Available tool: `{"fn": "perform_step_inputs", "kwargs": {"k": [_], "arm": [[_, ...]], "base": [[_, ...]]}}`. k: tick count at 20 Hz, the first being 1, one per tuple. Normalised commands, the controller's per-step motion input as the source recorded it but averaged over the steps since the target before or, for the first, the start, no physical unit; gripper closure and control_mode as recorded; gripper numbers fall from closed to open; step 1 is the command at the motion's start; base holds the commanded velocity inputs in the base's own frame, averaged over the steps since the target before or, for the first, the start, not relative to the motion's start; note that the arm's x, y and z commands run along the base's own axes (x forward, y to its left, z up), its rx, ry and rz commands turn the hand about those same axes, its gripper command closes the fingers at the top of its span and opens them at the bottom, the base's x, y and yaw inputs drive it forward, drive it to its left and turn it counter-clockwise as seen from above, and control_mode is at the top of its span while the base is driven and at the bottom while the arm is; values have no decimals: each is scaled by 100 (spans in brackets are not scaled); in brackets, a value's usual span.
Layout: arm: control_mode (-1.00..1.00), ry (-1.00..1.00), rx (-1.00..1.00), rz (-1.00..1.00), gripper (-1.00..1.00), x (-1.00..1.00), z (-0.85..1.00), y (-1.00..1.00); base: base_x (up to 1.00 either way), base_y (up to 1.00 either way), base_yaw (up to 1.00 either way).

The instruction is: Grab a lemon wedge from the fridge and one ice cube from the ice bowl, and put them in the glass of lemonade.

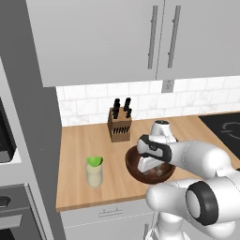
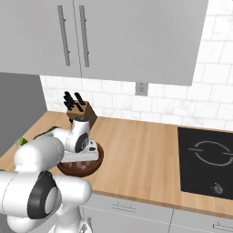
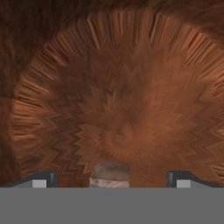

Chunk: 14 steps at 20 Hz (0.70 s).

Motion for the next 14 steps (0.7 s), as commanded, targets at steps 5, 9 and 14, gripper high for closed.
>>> {"fn": "perform_step_inputs", "kwargs": {"k": [5, 9, 14], "arm": [[-100, 0, 0, 0, 100, 0, 0, 0], [-100, 0, 0, 0, 100, 0, 0, 0], [-100, 0, 0, 0, 100, 0, 0, 0]], "base": [[0, 0, 0], [0, 0, 0], [0, 0, 0]]}}
